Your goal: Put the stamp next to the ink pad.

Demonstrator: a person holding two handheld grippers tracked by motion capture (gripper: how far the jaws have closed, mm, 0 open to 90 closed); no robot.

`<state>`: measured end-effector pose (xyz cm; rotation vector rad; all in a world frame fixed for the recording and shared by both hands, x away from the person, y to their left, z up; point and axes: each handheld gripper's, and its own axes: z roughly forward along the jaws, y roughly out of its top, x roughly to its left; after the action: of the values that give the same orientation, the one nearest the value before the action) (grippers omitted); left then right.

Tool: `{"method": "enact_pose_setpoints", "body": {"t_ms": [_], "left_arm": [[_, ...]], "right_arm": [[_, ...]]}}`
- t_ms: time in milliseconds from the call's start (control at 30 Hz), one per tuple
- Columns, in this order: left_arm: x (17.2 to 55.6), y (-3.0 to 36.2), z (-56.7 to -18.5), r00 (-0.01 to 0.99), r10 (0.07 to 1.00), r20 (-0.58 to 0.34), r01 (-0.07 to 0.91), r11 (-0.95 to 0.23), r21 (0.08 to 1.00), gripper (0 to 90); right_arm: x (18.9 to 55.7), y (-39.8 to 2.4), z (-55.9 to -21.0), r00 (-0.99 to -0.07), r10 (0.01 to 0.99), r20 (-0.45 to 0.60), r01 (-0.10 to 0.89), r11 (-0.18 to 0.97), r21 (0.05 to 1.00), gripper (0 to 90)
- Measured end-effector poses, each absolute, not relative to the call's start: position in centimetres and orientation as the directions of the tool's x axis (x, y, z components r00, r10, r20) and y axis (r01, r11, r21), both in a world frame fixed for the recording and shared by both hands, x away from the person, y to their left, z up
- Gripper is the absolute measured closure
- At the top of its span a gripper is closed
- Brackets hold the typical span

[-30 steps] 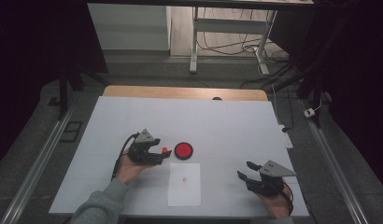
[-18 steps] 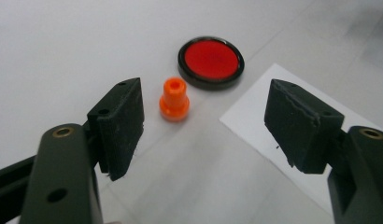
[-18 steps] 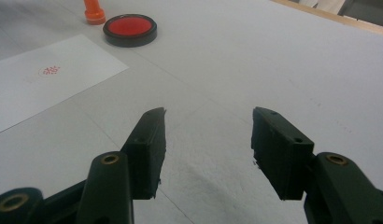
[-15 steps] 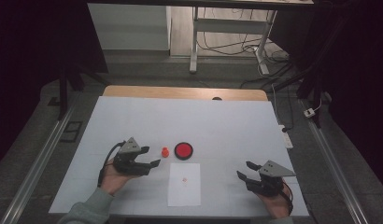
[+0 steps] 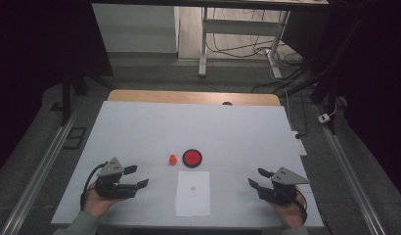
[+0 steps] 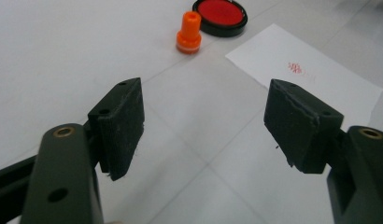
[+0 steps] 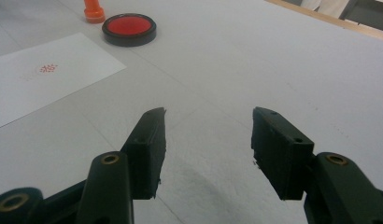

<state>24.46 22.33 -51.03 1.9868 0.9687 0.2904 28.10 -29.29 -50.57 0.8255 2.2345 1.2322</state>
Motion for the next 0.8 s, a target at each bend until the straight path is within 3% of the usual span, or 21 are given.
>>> {"method": "enact_pose_setpoints", "body": {"t_ms": [333,800], "left_arm": [[22.4,23.2,-51.9,0.669,0.730,-0.137,0.512,-0.320,0.797,29.3],[22.8,22.1,-52.2,0.681,0.725,-0.101,0.502,-0.363,0.785,29.3]], "right_arm": [[28.5,-29.7,-50.6,-0.715,0.688,-0.125,0.275,0.440,0.855,44.3],[28.5,-30.0,-50.5,-0.718,0.683,-0.138,0.262,0.448,0.854,44.3]]}}
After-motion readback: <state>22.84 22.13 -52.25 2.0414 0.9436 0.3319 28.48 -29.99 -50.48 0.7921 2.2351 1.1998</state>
